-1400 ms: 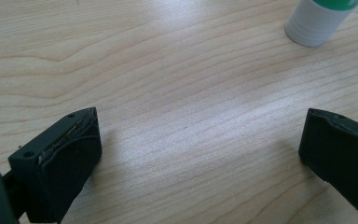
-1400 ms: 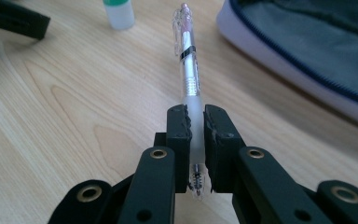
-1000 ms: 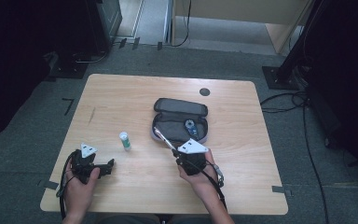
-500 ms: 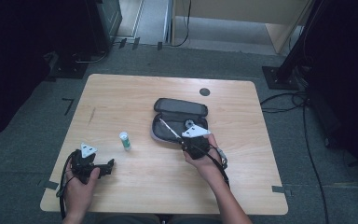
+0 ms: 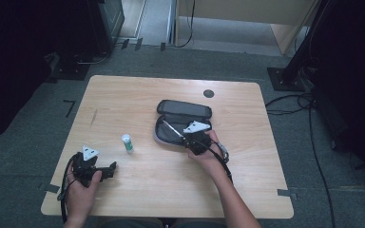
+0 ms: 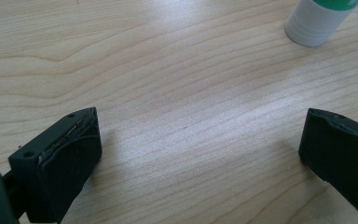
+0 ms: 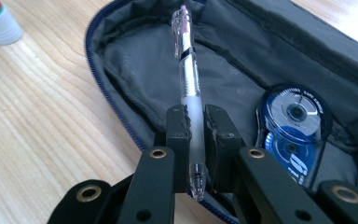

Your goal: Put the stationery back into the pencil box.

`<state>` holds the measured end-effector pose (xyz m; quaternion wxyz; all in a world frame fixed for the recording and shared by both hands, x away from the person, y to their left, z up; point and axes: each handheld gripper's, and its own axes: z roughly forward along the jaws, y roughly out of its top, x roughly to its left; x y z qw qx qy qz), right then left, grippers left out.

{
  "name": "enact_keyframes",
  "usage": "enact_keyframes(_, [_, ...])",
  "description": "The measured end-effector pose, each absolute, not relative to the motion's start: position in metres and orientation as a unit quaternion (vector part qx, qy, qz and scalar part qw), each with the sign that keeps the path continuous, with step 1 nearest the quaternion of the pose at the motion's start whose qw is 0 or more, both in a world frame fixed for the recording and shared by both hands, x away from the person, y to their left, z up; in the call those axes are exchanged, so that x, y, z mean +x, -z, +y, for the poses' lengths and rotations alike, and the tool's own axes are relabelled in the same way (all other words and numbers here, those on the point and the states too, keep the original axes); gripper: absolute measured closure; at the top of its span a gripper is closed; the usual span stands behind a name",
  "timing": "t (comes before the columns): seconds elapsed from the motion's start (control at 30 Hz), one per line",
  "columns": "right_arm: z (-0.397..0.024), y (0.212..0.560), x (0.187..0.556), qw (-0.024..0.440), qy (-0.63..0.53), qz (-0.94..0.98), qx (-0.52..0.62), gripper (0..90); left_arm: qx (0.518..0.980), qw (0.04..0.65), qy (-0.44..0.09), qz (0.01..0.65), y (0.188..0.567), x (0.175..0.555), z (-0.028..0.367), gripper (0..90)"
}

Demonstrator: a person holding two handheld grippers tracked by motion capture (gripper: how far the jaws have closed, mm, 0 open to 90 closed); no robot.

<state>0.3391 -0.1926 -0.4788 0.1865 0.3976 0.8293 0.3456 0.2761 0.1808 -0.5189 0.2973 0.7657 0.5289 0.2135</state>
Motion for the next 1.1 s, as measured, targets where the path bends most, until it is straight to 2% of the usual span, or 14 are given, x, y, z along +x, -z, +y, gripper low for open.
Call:
enact_keyframes(0.27, [-0.198,0.48,0.341,0.193,-0.344,0.823,0.409,80.4,0.766,0.297,-0.213,0.529,0.519,0.276,0.181,0.0])
enact_keyframes(0.37, [-0.2,0.478,0.341,0.199,-0.351,0.813,0.419,73.0,0.766,0.297,-0.213,0.529,0.519,0.276,0.181,0.0])
enact_keyframes(0.4, [-0.199,0.475,0.34,0.197,-0.364,0.805,0.426,67.9,0.766,0.297,-0.213,0.529,0.519,0.276,0.181,0.0])
enact_keyframes(0.5, [-0.198,0.472,0.337,0.198,-0.373,0.799,0.428,68.0,0.766,0.297,-0.213,0.529,0.519,0.276,0.181,0.0])
enact_keyframes(0.73, [-0.18,0.462,0.327,0.18,-0.405,0.796,0.411,60.6,0.766,0.297,-0.213,0.529,0.519,0.276,0.181,0.0])
enact_keyframes(1.1, [-0.149,0.451,0.321,0.16,-0.432,0.797,0.39,56.5,0.766,0.298,-0.214,0.529,0.519,0.276,0.181,0.0])
